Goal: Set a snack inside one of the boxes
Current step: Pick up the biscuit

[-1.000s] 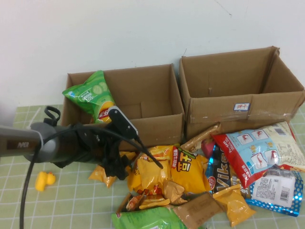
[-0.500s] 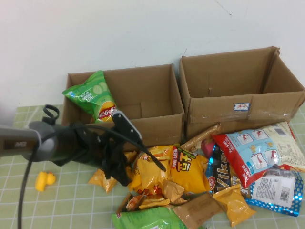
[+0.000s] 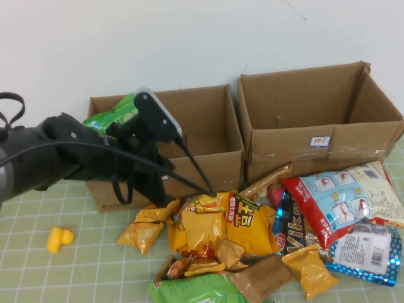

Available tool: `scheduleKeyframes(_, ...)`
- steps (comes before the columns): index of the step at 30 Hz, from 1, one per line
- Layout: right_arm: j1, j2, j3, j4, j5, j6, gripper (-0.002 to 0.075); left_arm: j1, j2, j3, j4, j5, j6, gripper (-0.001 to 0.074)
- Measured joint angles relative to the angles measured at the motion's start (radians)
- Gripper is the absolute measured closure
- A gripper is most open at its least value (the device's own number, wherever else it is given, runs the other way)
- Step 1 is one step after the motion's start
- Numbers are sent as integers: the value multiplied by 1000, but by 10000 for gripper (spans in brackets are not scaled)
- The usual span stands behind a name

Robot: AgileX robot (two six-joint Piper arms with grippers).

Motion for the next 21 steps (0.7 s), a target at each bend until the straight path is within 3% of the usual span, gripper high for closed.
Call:
scheduleKeyframes(4, 0, 0, 0, 0, 0, 0, 728, 0, 42, 0, 69, 31, 23, 657)
scheduleKeyframes(11, 0, 0, 0, 0, 0, -2, 728, 0, 167, 0, 179, 9, 82, 209)
scheduleKeyframes(13, 0, 0, 0, 0, 0, -8, 728, 0, 200, 0, 181, -24, 85, 132)
scheduleKeyframes(21, 0, 0, 0, 2, 0, -19, 728, 0, 333, 0, 191, -131, 108, 108)
